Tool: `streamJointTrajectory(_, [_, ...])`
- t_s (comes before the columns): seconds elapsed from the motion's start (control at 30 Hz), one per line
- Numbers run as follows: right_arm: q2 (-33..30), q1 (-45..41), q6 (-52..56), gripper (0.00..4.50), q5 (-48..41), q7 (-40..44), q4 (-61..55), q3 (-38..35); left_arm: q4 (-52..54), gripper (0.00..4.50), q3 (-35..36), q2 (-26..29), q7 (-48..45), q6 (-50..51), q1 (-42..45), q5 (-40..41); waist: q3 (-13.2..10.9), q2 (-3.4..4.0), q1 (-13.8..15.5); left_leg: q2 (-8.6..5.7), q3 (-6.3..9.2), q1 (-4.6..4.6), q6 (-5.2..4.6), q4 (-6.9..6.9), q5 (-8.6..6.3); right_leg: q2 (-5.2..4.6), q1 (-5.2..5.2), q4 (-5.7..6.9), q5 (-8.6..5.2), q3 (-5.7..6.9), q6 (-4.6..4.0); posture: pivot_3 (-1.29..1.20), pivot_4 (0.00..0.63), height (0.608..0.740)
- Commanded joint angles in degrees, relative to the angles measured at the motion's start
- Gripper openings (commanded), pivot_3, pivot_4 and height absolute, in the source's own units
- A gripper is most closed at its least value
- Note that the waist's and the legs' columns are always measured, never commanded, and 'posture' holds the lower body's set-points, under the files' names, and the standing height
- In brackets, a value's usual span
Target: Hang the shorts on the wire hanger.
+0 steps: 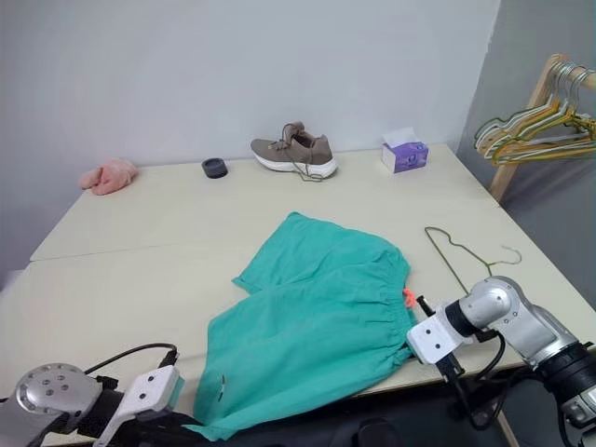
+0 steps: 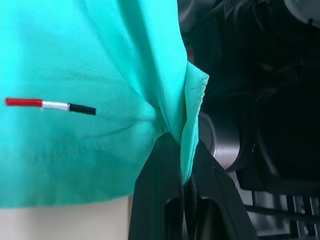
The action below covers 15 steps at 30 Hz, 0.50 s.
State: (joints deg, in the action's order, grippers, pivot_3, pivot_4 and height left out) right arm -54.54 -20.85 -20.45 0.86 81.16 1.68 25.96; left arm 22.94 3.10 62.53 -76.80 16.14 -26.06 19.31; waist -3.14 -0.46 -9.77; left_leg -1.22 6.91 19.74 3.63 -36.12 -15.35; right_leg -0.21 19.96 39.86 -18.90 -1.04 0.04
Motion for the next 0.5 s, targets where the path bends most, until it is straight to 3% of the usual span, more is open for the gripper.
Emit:
streamJointTrajectory(0.03, [-1.77,-0.29,1.56,0.83,-1.2,2.0,-2.06,-2.01,1.3,0.66,0.46,-0.24,0.81,2.07,0.04,1.22,0.0,0.0,0.03,0.0,0.02,0.0,0.0,0.0,0.0,0.0,0.0,0.01,0.0,0.03,0.0,-0.23,0.0,0.74])
streamJointTrajectory(0.23, [-4.47,0.61,6.65,2.88,-5.91,5.92,-6.93,-3.03,2.41,2.47,1.16,-0.19,1.02,5.05,2.18,3.39,-0.01,0.01,0.04,0.01,0.03,-0.03,0.0,-0.01,0.0,0.01,-0.02,0.04,0.0,0.04,0.0,-0.23,0.0,0.74])
streamJointTrajectory(0.37, [-4.35,0.87,19.36,4.26,-14.19,4.47,-10.92,-6.95,2.96,3.69,2.1,-2.38,2.9,8.52,6.44,7.47,-0.01,0.01,0.03,0.0,0.02,-0.02,0.0,-0.01,0.0,0.01,-0.01,0.03,0.0,0.03,0.0,-0.23,0.0,0.74])
streamJointTrajectory(0.43, [-2.56,0.21,26.31,4.5,-17.82,0.41,-10.87,-10.54,3.1,4.31,2.87,-4.82,4.88,10.89,10.13,10.77,-0.01,-0.01,0.07,0.0,0.03,-0.01,0.0,-0.02,0.0,0.01,-0.02,0.04,0.0,0.03,0.0,-0.23,0.0,0.74])
streamJointTrajectory(0.5, [-0.52,-0.24,30.28,4.5,-19.23,-4.35,-8.82,-14.49,3.47,4.48,3.12,-7.72,7.46,12.21,13.79,12.74,0.01,-0.08,0.06,0.0,0.05,0.0,0.0,-0.1,0.0,0.01,-0.04,0.06,0.0,0.06,0.0,-0.24,0.0,0.74])
